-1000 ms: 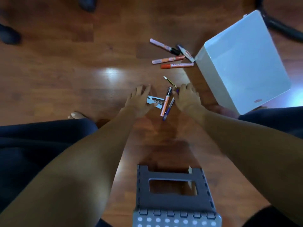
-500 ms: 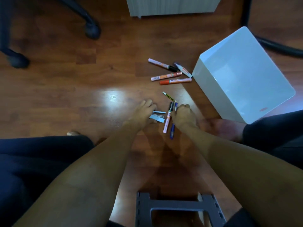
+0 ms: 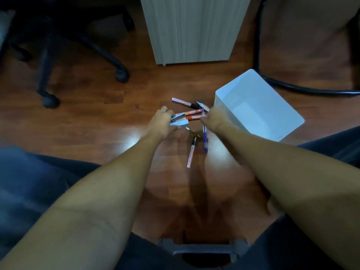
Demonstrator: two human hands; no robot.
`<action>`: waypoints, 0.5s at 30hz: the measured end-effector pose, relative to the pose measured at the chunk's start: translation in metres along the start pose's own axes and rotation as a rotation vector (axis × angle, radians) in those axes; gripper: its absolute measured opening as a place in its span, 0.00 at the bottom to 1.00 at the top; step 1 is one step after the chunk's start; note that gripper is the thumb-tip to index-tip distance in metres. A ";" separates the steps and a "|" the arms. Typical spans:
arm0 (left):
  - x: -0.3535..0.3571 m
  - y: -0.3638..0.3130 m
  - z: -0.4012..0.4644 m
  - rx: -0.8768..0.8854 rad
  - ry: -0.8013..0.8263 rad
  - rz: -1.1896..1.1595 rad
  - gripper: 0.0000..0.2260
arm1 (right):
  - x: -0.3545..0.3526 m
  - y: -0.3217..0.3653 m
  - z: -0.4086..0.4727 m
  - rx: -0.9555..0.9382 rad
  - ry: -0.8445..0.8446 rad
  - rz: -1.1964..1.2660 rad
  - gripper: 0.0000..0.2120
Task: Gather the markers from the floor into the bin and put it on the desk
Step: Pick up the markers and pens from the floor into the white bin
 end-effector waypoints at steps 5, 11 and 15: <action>-0.032 -0.045 0.014 0.031 -0.060 0.005 0.21 | -0.060 -0.022 -0.007 0.034 -0.113 0.027 0.19; -0.037 -0.119 0.031 0.162 -0.052 0.025 0.18 | -0.114 -0.070 -0.022 0.102 -0.200 0.054 0.20; -0.027 -0.177 0.046 0.258 -0.031 0.059 0.19 | -0.140 -0.100 -0.034 0.155 -0.229 0.064 0.15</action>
Point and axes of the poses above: each hand's wrist, its own z-axis towards the middle knuckle, its own x-axis out of the palm, y = z × x, the point moved 6 cm from there along z, towards the middle knuckle, and after that the axes turned 2 degrees about y, right-handed, at the moved point
